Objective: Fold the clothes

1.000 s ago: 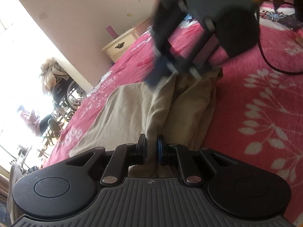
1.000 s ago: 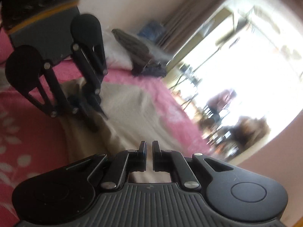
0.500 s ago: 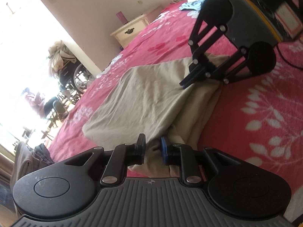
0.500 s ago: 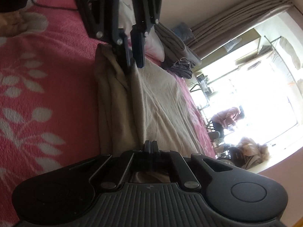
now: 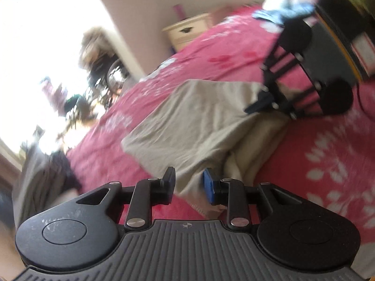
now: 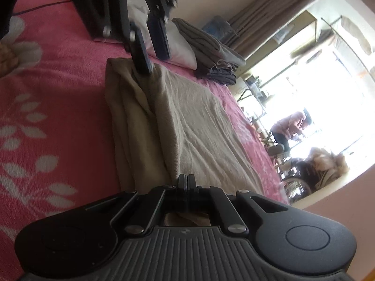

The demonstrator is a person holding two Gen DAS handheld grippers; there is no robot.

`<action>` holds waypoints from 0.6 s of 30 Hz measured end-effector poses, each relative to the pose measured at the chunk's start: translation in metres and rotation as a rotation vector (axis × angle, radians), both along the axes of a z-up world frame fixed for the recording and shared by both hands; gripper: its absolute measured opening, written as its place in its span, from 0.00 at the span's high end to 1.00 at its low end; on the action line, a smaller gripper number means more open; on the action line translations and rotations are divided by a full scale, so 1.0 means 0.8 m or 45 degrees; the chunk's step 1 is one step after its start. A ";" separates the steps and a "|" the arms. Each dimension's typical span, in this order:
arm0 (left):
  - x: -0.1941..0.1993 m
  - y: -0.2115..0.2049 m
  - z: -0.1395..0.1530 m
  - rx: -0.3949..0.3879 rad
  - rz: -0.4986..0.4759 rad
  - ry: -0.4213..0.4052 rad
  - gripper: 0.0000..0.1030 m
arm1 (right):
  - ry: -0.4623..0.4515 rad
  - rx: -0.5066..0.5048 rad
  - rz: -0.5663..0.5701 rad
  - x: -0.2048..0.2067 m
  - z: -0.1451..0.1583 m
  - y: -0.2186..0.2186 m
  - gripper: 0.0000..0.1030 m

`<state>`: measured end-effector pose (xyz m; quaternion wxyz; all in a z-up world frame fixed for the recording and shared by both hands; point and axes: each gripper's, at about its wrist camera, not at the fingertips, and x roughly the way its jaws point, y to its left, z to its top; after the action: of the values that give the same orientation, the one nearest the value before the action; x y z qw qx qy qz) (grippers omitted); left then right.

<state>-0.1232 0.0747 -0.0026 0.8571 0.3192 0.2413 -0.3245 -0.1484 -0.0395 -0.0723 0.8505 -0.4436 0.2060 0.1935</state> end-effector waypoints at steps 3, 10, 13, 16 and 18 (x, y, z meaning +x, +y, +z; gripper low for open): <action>0.010 0.017 0.009 -0.086 0.103 0.145 0.71 | 0.009 0.014 -0.004 -0.003 -0.001 -0.004 0.98; -0.024 0.021 -0.009 -0.080 0.008 0.271 0.69 | 0.018 0.029 -0.022 0.001 -0.003 -0.001 0.98; -0.021 0.024 -0.009 -0.123 0.033 0.290 0.69 | 0.020 0.052 -0.027 0.004 0.004 -0.002 0.97; -0.008 0.040 0.001 -0.208 0.098 0.368 0.68 | -0.026 0.146 0.000 -0.001 0.024 -0.008 0.96; 0.002 0.050 0.006 -0.267 0.140 0.446 0.68 | -0.031 0.221 0.059 -0.010 0.040 -0.010 0.96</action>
<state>-0.1214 0.1149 0.0023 0.8470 0.1534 0.3687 -0.3510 -0.1564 -0.0471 -0.0401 0.8835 -0.3750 0.1679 0.2248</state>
